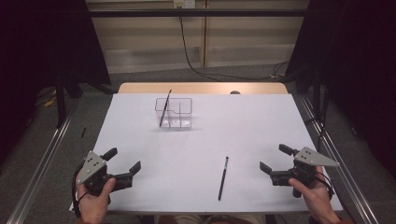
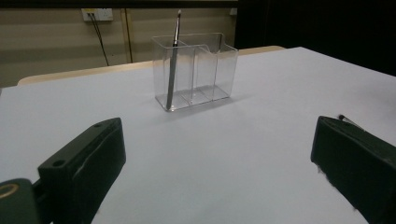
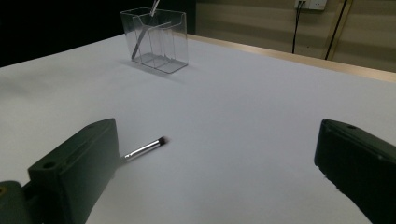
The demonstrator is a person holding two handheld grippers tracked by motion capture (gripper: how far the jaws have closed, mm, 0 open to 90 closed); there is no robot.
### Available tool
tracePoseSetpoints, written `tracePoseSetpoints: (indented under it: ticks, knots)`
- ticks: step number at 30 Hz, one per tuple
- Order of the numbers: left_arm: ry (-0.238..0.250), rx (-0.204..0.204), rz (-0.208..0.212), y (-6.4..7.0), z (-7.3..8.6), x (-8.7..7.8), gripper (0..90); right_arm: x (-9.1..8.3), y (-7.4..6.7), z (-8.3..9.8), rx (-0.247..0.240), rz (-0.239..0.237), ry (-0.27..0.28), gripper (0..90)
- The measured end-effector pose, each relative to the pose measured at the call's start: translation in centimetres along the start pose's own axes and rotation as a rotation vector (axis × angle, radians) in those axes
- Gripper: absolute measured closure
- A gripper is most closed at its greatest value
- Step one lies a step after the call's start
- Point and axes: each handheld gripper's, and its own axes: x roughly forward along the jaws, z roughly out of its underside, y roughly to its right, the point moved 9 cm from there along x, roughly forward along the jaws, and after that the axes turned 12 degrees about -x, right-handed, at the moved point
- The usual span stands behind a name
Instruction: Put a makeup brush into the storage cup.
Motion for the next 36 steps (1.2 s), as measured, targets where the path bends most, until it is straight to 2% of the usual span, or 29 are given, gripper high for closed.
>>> tracePoseSetpoints:
  ticks: [1,12,23,31,36]
  knots:
    - [-0.004,0.010,-0.002,0.0,0.0,0.0,3.2,0.2,0.0,-0.2,-0.005,-0.001,-0.001,0.0]
    - [-0.001,0.015,0.006,0.6,0.0,0.0,3.1,2.2,-0.6,-2.2,-0.001,-0.037,0.016,0.0]
    - [-0.010,0.059,0.020,1.0,0.0,0.3,3.1,5.1,-2.0,-4.0,-0.019,-0.095,0.011,0.0]
    - [-0.009,0.052,0.016,0.8,0.1,0.3,3.1,7.0,-2.6,-5.1,-0.032,-0.122,-0.003,0.0]
    - [-0.020,0.049,0.009,0.4,0.2,0.4,3.1,7.9,-2.9,-5.6,-0.036,-0.131,-0.032,0.6]
